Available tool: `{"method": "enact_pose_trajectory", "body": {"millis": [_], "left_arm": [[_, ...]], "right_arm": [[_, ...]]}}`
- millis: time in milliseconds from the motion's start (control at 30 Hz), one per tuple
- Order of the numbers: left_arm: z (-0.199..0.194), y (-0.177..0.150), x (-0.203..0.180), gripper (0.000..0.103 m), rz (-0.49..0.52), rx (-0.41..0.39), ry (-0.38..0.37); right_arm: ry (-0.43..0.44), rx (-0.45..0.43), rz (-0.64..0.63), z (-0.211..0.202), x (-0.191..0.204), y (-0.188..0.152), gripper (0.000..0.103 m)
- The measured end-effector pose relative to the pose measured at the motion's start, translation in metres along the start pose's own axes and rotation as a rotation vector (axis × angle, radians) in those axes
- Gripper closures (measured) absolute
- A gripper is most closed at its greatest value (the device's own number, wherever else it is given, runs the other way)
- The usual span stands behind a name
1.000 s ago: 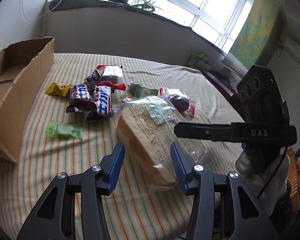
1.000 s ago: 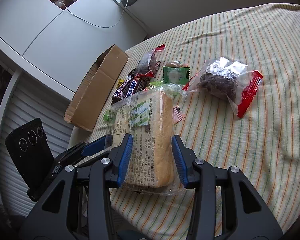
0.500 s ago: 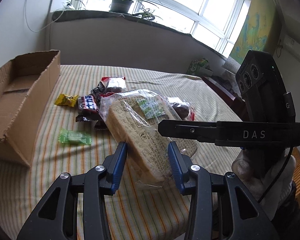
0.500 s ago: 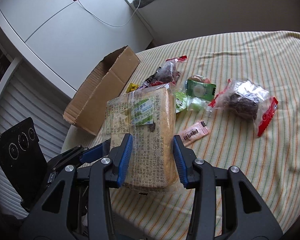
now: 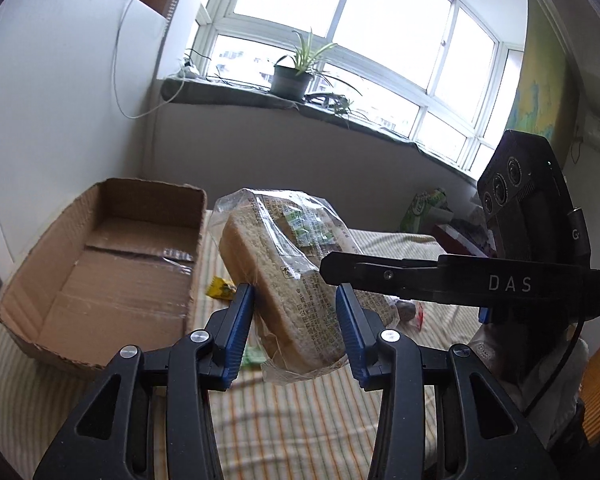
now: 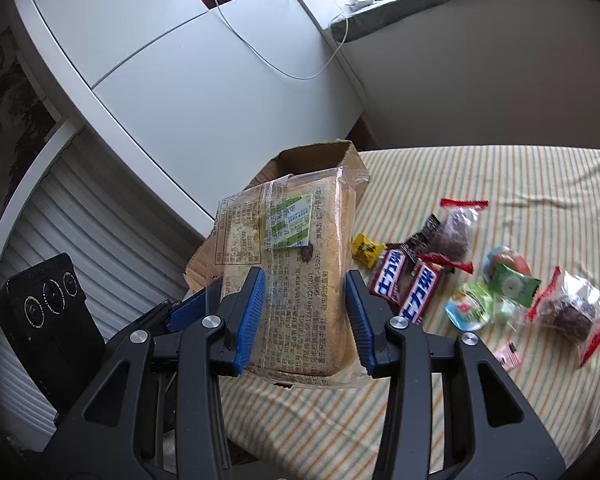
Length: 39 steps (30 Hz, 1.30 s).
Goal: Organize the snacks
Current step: 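Carry the bread loaf into the cardboard box and open both grippers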
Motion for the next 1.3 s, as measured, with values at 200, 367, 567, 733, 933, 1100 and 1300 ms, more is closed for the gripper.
{"method": "enact_pose_trajectory", "body": {"millis": [200, 367, 567, 733, 933, 1100, 1300], "left_arm": [[-0.004, 0.012, 0.034, 0.062, -0.041, -0.035, 0.037], [0.0, 0.012, 0.066, 0.063, -0.093, -0.022, 0.056], [0.003, 0.009, 0.092, 0.063, -0.133, -0.01, 0.083], [0.007, 0.004, 0.108, 0.063, -0.164, 0.008, 0.107], [0.009, 0.001, 0.117, 0.064, -0.178, 0.019, 0.131], [0.01, -0.003, 0.121, 0.064, -0.18, 0.026, 0.161], [0.004, -0.001, 0.125, 0.064, -0.19, 0.01, 0.177]], "right_arm": [[0.008, 0.012, -0.055, 0.032, 0.03, 0.022, 0.06], [0.007, 0.038, -0.057, 0.06, 0.041, 0.028, 0.06], [-0.001, 0.049, -0.071, 0.085, 0.051, 0.029, 0.06], [-0.011, 0.068, -0.075, 0.102, 0.056, 0.025, 0.06], [-0.021, 0.077, -0.081, 0.114, 0.062, 0.027, 0.06], [-0.063, 0.078, -0.112, 0.123, 0.067, 0.026, 0.059], [-0.091, 0.064, -0.133, 0.119, 0.066, 0.024, 0.049]]}}
Point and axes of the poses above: each gripper's, at about its wrist camera, not at the fingertips, and z roughly the way its jaws point, x to its left, y to its top, the point moved 6 cm from there along z, roughly the way its jaws point, and after that the axes turned 5 degrees about z, right-handed, at the moved point
